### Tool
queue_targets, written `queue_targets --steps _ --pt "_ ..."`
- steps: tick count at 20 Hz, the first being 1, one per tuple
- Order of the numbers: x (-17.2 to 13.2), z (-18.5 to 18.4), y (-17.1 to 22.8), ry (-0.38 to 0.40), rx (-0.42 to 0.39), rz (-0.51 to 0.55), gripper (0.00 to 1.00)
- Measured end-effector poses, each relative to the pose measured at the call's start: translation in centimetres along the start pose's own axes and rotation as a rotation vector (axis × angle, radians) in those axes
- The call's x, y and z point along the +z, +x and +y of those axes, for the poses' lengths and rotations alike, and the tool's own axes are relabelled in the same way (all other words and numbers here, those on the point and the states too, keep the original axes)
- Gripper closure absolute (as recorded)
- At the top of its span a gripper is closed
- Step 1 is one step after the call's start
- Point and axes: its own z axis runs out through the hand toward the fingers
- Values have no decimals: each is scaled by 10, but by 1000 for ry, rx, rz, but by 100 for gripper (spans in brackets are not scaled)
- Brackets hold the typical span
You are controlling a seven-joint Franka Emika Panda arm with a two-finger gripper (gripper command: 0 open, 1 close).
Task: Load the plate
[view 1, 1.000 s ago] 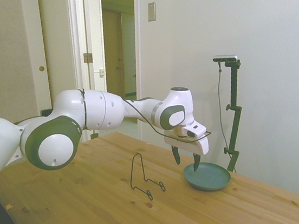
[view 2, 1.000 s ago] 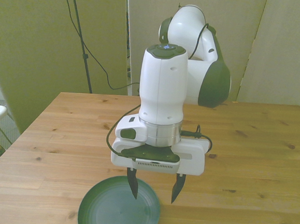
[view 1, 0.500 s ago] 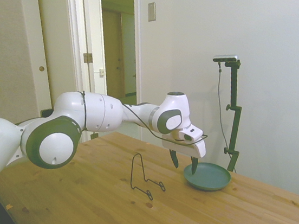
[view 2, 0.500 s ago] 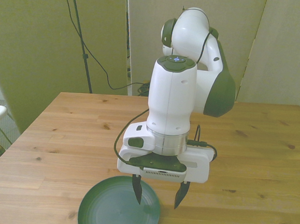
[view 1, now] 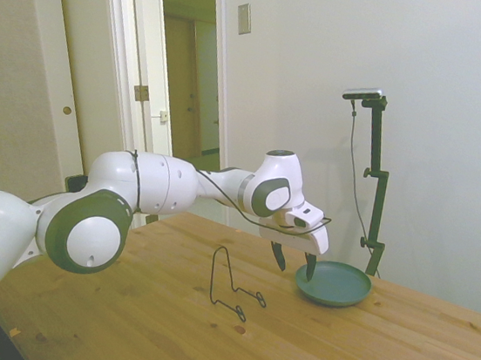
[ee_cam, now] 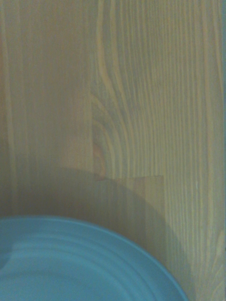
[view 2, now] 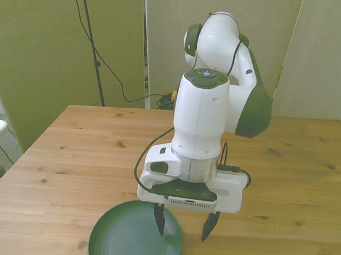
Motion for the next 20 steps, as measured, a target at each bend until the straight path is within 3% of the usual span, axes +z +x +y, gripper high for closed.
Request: queue_targets --steps 10,11,20 --pt "7 -8 5 -55 48 83 0" --pt "7 -8 6 -60 55 86 100" --pt "7 -6 9 -99 82 91 100"
